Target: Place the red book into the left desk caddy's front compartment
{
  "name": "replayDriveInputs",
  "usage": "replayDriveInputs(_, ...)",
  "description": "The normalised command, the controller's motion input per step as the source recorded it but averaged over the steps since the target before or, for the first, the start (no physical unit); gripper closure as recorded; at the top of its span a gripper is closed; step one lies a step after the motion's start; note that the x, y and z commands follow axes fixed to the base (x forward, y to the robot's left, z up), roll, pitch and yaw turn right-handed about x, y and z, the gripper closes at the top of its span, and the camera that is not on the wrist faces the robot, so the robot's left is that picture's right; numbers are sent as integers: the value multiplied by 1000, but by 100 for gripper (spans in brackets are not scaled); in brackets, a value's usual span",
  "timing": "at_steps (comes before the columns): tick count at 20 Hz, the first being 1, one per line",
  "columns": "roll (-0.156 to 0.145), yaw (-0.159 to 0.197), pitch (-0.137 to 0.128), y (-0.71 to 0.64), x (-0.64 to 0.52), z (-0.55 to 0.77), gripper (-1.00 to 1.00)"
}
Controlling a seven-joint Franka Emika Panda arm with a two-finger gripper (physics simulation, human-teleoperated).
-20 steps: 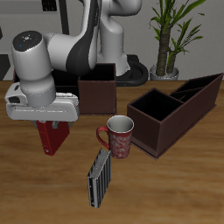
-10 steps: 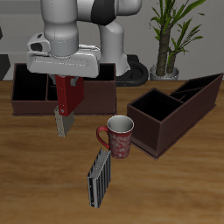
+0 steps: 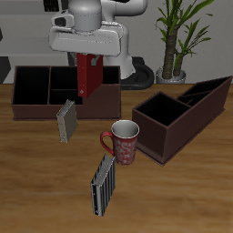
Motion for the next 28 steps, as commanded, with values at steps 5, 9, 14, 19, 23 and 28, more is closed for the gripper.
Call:
replayDriveInputs(5,14,-27,-22,333,-467,154,100)
replayDriveInputs(9,21,-27,-34,229,-367,141,100)
replayDriveInputs(14,13,-37,4,293,-336,-56,100)
replayDriveInputs(19,-47,-51,21,281,-194,-140,100)
replayDriveInputs(23,-4,-55,10,298,-126,-179,100)
replayDriveInputs(28,40,-18,-2,516,-189,-73,100)
